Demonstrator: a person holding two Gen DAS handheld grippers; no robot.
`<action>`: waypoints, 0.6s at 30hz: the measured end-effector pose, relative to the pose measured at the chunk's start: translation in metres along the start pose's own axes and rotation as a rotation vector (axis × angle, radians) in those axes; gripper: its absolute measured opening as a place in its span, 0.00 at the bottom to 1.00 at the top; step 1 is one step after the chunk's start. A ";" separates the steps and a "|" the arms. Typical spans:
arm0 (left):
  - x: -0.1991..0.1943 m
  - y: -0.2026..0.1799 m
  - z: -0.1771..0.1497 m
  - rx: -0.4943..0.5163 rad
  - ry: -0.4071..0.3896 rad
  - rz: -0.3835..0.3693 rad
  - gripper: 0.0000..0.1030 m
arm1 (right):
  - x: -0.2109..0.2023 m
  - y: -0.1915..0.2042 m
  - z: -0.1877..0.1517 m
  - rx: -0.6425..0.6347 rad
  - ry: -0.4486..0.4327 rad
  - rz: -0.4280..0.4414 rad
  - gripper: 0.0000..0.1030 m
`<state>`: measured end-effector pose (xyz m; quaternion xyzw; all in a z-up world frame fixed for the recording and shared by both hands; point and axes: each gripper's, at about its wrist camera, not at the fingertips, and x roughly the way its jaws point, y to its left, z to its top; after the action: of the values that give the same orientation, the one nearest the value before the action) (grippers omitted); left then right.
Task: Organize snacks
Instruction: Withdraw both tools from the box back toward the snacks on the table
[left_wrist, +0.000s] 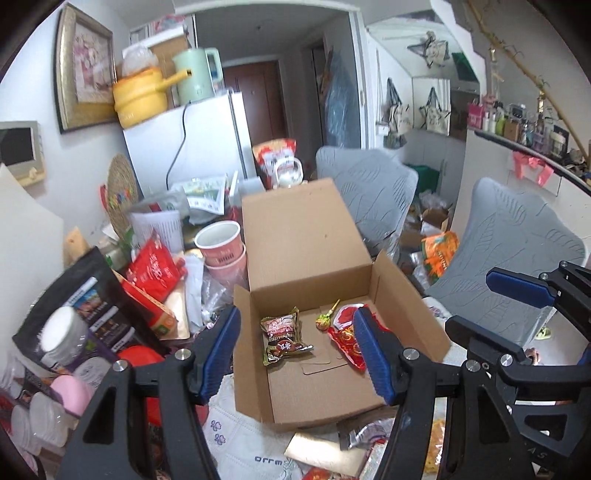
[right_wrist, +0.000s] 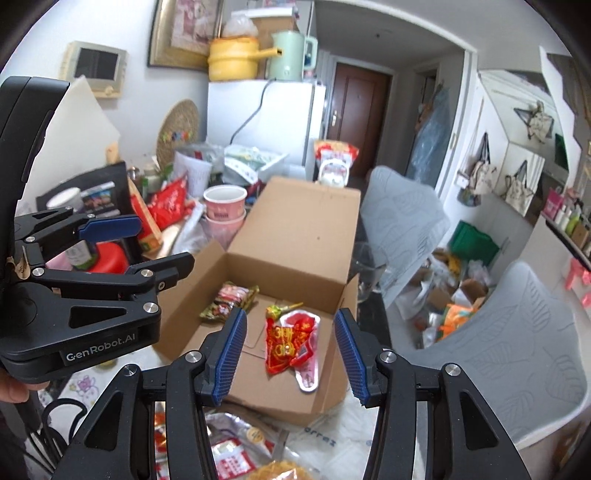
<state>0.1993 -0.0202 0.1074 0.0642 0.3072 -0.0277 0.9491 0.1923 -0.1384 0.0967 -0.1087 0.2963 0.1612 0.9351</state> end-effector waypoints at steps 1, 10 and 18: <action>-0.009 0.000 -0.001 0.000 -0.014 -0.001 0.64 | -0.007 0.001 -0.001 0.002 -0.011 -0.002 0.53; -0.071 0.002 -0.018 0.009 -0.119 0.007 0.86 | -0.063 0.012 -0.014 0.018 -0.093 -0.003 0.69; -0.098 0.004 -0.045 0.017 -0.139 -0.007 0.86 | -0.093 0.031 -0.036 0.003 -0.132 -0.001 0.77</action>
<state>0.0939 -0.0091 0.1294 0.0692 0.2405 -0.0379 0.9674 0.0904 -0.1426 0.1191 -0.0964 0.2343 0.1672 0.9528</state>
